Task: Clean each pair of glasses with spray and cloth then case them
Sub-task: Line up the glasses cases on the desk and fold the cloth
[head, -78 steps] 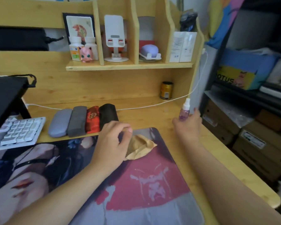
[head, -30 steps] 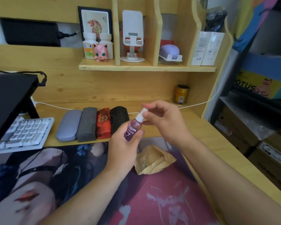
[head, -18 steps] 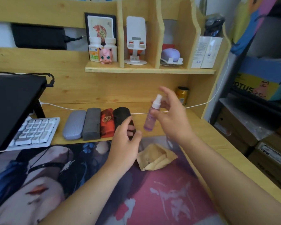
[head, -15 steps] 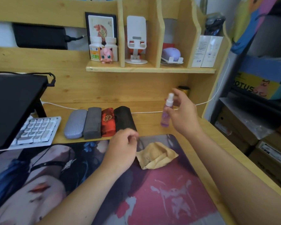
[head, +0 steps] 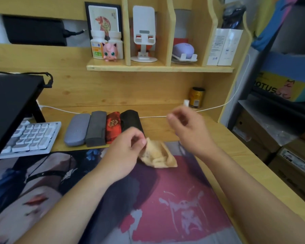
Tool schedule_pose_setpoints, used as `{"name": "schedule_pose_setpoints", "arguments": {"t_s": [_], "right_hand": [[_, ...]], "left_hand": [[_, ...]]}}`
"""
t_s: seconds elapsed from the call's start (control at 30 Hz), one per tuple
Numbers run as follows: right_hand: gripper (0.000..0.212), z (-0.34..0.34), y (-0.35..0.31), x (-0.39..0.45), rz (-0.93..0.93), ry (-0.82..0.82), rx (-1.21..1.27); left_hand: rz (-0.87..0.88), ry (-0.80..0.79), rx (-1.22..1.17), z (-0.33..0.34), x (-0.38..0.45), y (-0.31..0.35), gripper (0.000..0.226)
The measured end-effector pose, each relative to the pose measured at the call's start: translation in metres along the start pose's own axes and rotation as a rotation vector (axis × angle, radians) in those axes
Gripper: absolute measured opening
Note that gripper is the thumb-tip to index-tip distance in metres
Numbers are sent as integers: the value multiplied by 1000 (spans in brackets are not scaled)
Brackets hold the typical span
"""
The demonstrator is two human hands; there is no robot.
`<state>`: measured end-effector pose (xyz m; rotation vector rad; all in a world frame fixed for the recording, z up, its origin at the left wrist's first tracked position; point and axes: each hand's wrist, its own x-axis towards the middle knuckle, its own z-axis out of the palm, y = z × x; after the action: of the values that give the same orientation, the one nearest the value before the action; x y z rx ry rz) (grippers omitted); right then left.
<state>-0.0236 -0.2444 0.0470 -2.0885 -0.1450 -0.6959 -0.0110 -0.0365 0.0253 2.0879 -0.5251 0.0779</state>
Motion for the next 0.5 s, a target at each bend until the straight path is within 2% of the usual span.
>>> {"name": "schedule_pose_setpoints", "arguments": {"t_s": [0.07, 0.1, 0.23, 0.27, 0.33, 0.4, 0.5], "right_hand": [[17, 5, -14, -8, 84, -432, 202], [20, 7, -18, -9, 80, -527, 277], [12, -9, -34, -3, 91, -453, 532], [9, -13, -37, -3, 79, -456, 538], [9, -15, -44, -7, 38, -441, 492], [24, -10, -48, -10, 23, -426, 478], [47, -5, -49, -12, 56, -564, 521]], "left_hand": [[38, -51, -200, -16, 3, 9, 14], [42, -84, -285, -24, 4, 13, 15], [135, -60, -403, -49, 9, 38, 10], [156, -54, -451, -54, 10, 46, 4], [175, -69, -529, -62, 13, 60, 8], [188, -142, -496, -68, 18, 74, 6], [201, -221, -371, -74, 25, 84, 18]]}}
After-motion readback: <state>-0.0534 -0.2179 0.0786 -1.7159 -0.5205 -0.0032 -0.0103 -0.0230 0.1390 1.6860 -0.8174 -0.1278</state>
